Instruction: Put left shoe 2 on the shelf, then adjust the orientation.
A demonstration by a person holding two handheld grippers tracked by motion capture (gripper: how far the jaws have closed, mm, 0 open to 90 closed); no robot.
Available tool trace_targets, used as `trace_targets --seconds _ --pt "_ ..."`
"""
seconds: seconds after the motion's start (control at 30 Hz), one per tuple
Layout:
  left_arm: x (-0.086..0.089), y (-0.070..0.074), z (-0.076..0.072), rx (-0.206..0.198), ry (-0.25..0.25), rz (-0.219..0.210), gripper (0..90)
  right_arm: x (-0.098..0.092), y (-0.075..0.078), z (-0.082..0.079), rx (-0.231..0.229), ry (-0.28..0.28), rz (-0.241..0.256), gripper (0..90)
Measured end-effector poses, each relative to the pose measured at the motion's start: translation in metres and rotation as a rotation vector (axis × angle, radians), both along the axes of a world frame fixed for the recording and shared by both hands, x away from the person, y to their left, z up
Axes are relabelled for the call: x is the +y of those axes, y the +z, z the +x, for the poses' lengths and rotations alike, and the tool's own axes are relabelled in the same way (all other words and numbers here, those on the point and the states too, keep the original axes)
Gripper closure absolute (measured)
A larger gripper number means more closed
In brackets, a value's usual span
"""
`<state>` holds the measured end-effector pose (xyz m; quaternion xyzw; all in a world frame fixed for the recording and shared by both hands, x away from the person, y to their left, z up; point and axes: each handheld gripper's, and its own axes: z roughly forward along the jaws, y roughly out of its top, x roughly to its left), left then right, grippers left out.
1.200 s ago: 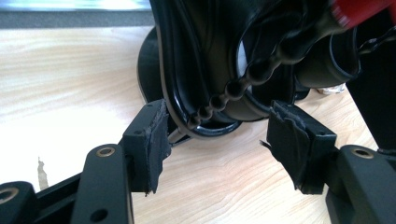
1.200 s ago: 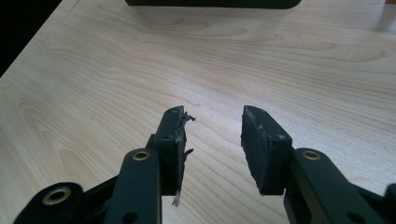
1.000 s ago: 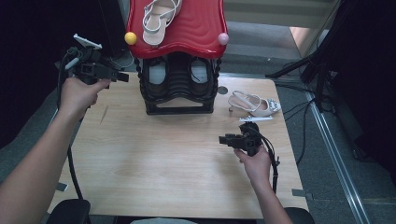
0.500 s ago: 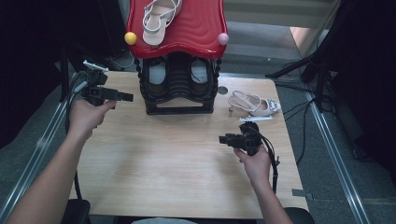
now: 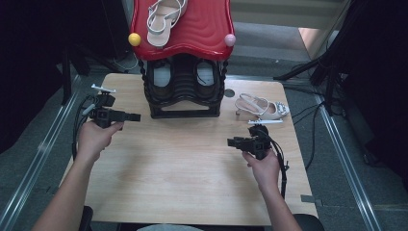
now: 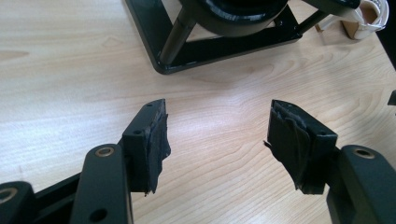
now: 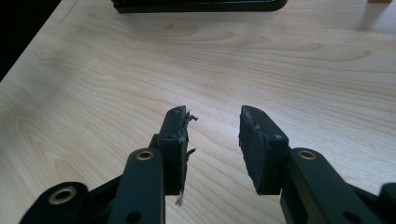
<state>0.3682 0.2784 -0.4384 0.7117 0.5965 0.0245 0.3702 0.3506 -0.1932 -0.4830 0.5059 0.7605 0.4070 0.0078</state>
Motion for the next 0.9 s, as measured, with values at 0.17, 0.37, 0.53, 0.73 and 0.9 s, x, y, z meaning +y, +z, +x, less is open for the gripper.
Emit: trace_targets --seconds 0.17,0.37,0.53,0.73,0.9 --pt "0.001 -0.007 -0.004 0.003 -0.003 -0.006 38.3 -0.005 0.0 0.003 0.011 -0.019 0.007 65.2" --pt "0.003 -0.013 -0.008 0.001 -0.013 0.004 37.9 -0.011 0.002 0.006 0.015 -0.039 0.019 67.2" --pt "0.003 -0.019 -0.007 0.009 -0.029 -0.001 37.7 -0.016 0.003 0.016 0.017 -0.077 -0.003 73.9" --pt "-0.002 -0.021 -0.01 0.002 -0.06 0.002 37.7 -0.028 0.009 0.028 0.011 -0.14 0.012 87.8" --pt "-0.004 -0.021 -0.011 -0.003 -0.077 0.012 37.7 -0.04 0.007 0.04 0.038 -0.181 0.028 90.0"
